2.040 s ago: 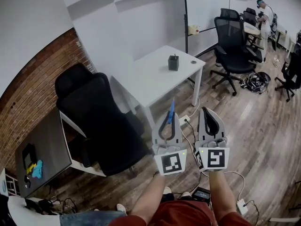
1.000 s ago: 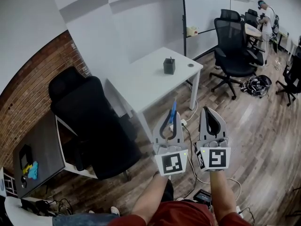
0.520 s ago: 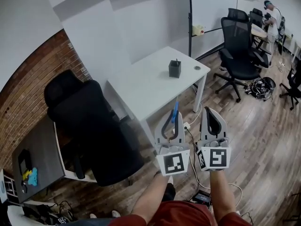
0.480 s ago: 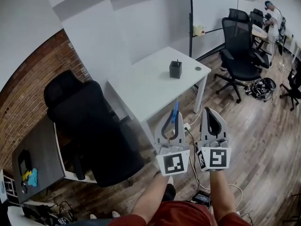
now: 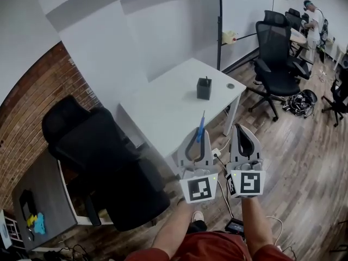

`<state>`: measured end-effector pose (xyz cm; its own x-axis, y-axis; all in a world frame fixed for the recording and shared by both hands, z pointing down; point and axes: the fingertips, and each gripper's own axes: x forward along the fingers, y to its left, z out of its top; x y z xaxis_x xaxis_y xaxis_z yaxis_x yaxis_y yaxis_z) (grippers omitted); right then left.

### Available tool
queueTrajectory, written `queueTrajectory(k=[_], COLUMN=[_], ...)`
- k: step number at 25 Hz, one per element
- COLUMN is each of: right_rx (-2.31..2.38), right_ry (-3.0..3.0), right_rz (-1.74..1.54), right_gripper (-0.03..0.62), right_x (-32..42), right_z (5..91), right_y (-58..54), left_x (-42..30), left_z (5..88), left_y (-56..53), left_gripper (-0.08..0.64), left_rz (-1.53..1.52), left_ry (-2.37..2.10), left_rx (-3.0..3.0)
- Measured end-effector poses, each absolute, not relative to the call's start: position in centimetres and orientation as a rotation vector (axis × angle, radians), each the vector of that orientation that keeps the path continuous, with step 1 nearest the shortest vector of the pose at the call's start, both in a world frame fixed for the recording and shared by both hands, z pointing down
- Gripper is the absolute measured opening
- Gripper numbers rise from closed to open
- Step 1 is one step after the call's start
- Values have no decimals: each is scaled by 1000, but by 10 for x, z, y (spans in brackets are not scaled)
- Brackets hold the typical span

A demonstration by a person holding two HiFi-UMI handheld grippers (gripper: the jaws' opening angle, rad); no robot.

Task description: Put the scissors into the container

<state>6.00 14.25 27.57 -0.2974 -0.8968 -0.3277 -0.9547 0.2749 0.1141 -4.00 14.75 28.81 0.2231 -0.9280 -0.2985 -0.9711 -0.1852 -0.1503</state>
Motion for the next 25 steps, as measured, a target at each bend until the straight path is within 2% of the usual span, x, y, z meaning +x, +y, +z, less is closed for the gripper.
queueTrajectory(k=[10, 25], right_rx=[-1761, -1736], right_ry=[2324, 2307], right_rz=[437, 423], right_gripper=[8, 8], right_x=[37, 42], right_z=[279, 285], right_y=[96, 17], left_x=[-67, -61], left_z=[292, 290], left_y=[97, 19], left_gripper=[51, 51], left_rz=[213, 193], left_ry=[1756, 1735], left_rx=[-2219, -2212])
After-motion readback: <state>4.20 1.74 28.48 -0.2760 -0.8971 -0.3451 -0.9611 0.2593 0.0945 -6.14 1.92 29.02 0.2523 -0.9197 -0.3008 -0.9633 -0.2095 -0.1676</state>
